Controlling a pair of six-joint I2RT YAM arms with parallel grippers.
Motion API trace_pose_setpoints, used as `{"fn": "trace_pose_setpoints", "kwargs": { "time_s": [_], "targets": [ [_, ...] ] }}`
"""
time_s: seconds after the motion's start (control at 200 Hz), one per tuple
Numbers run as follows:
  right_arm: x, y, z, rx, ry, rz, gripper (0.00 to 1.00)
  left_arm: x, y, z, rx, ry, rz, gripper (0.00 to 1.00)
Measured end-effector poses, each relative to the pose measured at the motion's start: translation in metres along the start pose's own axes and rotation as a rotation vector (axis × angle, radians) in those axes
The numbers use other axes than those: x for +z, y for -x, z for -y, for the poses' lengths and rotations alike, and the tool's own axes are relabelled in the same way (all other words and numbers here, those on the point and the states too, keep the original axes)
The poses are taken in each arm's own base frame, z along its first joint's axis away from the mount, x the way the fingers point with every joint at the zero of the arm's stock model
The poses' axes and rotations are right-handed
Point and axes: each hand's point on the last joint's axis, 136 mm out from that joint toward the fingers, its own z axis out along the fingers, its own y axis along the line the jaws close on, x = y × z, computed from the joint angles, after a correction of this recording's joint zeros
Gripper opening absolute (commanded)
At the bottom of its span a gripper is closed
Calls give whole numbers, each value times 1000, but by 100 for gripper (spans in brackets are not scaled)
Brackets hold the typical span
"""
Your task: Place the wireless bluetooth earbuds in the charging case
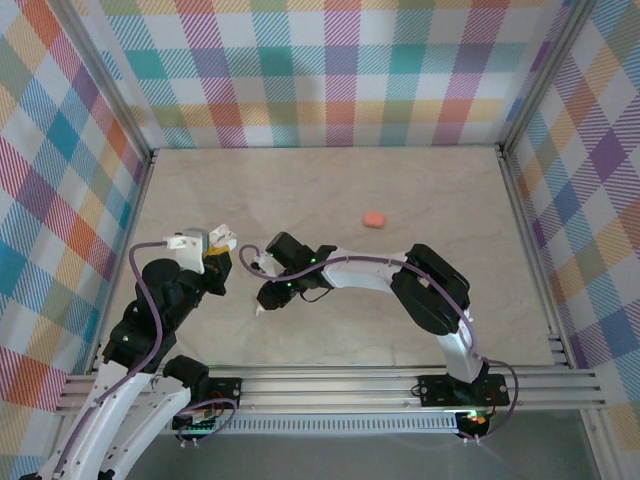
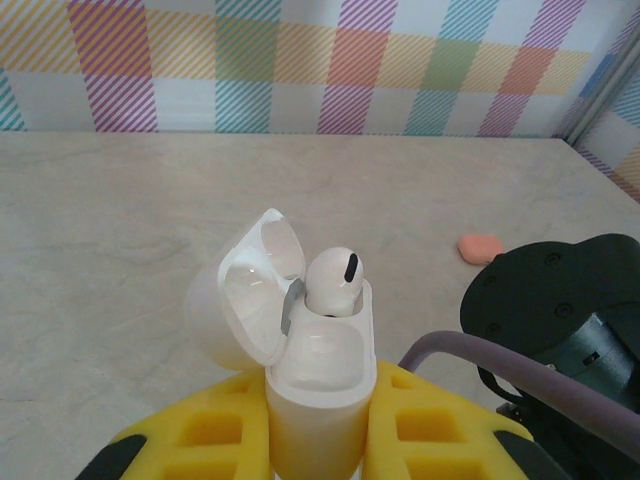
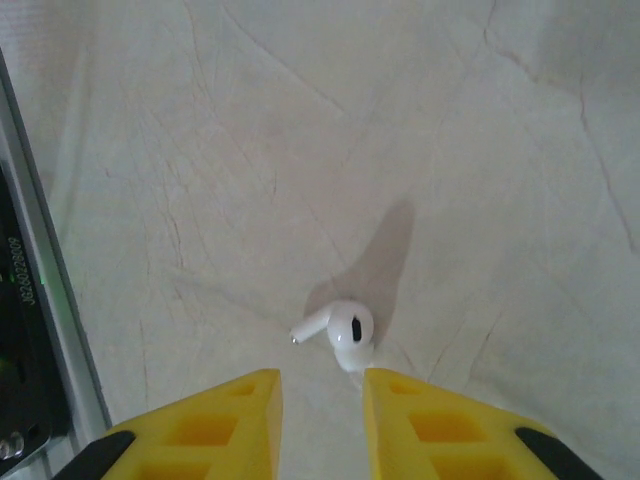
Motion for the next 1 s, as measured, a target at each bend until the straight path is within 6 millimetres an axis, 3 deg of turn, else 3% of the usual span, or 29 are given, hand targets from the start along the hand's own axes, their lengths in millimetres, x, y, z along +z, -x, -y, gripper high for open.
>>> {"fn": "trace_pose_setpoints", "kwargs": {
  "time_s": [0.205, 0.425, 1.0],
  "targets": [
    [7, 8, -3, -36, -11, -5, 30, -1, -4, -3, -1, 14, -15, 0],
    [21, -4, -3, -36, -14, -61, 31, -1, -4, -5, -1, 26, -14, 0],
    [30, -12, 2, -34, -23, -105, 32, -2, -4, -6, -6, 32, -14, 0]
  ]
}}
